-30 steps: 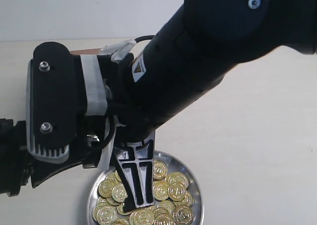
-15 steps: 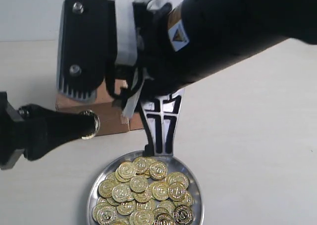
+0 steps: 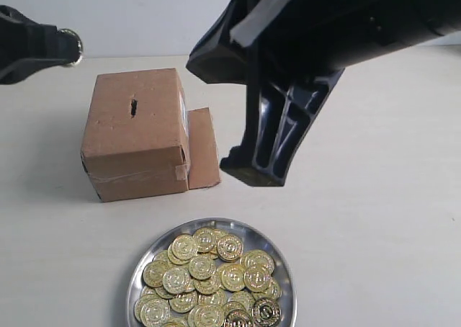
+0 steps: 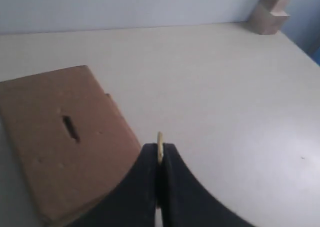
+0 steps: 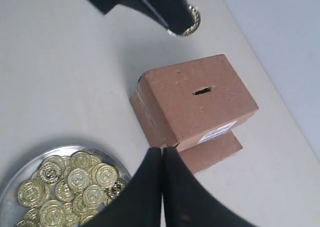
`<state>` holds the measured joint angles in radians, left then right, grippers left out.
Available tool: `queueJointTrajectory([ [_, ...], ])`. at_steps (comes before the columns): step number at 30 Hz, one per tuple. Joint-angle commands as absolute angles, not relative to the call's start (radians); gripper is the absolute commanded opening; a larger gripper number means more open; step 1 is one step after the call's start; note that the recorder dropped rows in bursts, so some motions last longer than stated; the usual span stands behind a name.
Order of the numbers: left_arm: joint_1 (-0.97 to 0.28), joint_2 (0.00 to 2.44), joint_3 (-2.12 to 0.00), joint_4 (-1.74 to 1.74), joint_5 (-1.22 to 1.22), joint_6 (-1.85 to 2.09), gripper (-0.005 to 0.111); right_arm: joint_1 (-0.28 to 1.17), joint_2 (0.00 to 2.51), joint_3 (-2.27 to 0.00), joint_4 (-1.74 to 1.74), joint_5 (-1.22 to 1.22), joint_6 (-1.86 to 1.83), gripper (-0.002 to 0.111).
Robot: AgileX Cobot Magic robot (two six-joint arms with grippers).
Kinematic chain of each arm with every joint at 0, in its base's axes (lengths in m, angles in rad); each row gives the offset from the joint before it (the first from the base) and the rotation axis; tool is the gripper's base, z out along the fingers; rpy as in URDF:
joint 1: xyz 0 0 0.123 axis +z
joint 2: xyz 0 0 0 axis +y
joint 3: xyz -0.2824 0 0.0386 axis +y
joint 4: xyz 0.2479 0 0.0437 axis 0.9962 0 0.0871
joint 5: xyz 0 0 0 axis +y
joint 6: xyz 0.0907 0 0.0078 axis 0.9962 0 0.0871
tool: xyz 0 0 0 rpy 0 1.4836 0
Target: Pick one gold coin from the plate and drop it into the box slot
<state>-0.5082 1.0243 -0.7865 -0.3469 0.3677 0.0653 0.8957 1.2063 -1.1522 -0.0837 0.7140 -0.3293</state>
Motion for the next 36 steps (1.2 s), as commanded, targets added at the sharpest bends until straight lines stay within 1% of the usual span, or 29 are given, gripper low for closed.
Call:
queueJointTrajectory([
  [1,-0.443,1.108,-0.894,-0.191,0.544,-0.048,0.000,0.896,1.194,-1.156,-0.076,0.738,-0.307,0.000],
  [4,-0.441,1.162,-0.934,-0.184,0.600,-0.065,0.000,0.896,1.194,-1.156,-0.076,0.738,-0.307,0.000],
  [14,-0.444,1.283,-1.030,-0.132,0.630,-0.142,0.000,0.896,1.194,-1.156,-0.059,0.746,-0.301,0.000],
  [18,-0.474,1.345,-1.067,0.008,0.644,-0.261,0.000,0.896,1.194,-1.156,-0.050,0.746,-0.301,0.000],
  [22,-0.522,1.439,-1.122,0.302,0.701,-0.492,0.000,0.896,1.194,-1.156,-0.013,0.746,-0.301,0.000],
  [24,-0.533,1.479,-1.145,0.392,0.728,-0.567,0.000,0.896,1.194,-1.156,0.008,0.746,-0.301,0.000],
  [27,-0.533,1.501,-1.154,0.404,0.707,-0.616,0.000,0.896,1.194,-1.156,0.024,0.746,-0.301,0.000],
  [32,-0.533,1.516,-1.154,0.404,0.599,-0.673,0.000,0.896,1.194,-1.156,0.026,0.746,-0.303,0.000],
  [36,-0.533,1.556,-1.171,0.404,0.593,-0.711,0.000,0.896,1.194,-1.156,0.026,0.746,-0.305,0.000],
])
